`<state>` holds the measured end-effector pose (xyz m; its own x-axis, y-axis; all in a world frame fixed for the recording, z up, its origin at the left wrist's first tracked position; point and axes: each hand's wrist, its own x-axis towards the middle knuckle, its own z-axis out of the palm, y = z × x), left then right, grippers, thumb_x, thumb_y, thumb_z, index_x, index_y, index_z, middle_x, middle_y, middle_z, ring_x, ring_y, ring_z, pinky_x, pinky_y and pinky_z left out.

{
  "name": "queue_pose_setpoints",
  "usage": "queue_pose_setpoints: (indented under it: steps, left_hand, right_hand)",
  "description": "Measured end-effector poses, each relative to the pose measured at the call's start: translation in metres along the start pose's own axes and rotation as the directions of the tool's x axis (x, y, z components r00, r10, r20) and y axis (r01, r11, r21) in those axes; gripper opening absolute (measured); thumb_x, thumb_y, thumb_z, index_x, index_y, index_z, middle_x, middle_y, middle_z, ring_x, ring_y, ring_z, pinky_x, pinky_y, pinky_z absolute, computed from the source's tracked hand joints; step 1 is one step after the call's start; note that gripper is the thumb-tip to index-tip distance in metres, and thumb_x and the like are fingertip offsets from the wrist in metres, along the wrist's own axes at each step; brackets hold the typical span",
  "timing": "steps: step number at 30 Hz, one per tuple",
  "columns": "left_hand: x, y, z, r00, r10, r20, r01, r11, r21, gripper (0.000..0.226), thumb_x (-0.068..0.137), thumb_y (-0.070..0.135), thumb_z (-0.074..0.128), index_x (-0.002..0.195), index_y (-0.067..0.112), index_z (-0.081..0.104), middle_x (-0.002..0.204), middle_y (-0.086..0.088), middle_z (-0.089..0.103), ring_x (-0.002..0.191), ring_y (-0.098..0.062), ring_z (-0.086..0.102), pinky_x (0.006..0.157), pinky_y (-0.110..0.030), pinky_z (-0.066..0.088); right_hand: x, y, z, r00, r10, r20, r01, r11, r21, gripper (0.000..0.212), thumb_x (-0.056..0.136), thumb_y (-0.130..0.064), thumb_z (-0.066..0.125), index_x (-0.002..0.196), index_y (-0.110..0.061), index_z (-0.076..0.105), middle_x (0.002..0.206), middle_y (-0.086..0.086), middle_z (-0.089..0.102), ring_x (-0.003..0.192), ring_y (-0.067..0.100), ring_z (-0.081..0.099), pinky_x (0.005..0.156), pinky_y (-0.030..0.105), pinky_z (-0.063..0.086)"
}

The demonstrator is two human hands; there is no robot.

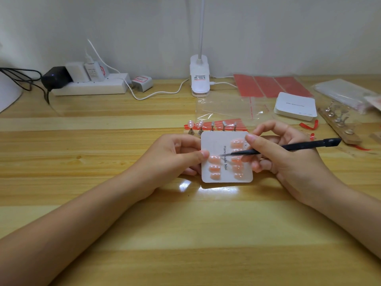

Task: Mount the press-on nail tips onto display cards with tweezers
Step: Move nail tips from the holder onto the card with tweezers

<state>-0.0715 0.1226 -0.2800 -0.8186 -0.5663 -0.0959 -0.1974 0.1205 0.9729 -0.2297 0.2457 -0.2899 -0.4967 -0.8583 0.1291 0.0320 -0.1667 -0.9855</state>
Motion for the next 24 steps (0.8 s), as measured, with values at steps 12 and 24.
queue_pose_setpoints:
  steps: [12,24]
  left_hand:
    - [0.001,0.000,0.000,1.000,-0.017,-0.010,0.017,1.000,-0.018,0.015,0.085,0.006,0.061,0.084,0.017,0.070,0.075,0.004,0.073,0.062,-0.003,0.066,0.054,-0.012,0.049]
    - [0.001,0.001,-0.001,1.000,-0.026,-0.014,0.025,0.999,-0.048,0.011,0.085,0.006,0.061,0.083,0.013,0.069,0.072,0.000,0.073,0.060,-0.005,0.066,0.052,-0.012,0.049]
  right_hand:
    - [-0.001,0.000,0.002,0.996,-0.086,0.008,0.087,0.994,-0.070,0.015,0.067,-0.023,0.066,0.074,-0.016,0.056,0.056,0.004,0.066,0.046,0.007,0.060,0.044,0.014,0.046]
    - [-0.014,-0.002,0.009,0.901,-0.426,-0.087,0.390,0.880,-0.272,0.030,0.088,-0.053,0.039,0.086,-0.028,0.055,0.072,-0.004,0.071,0.046,0.010,0.060,0.041,0.023,0.039]
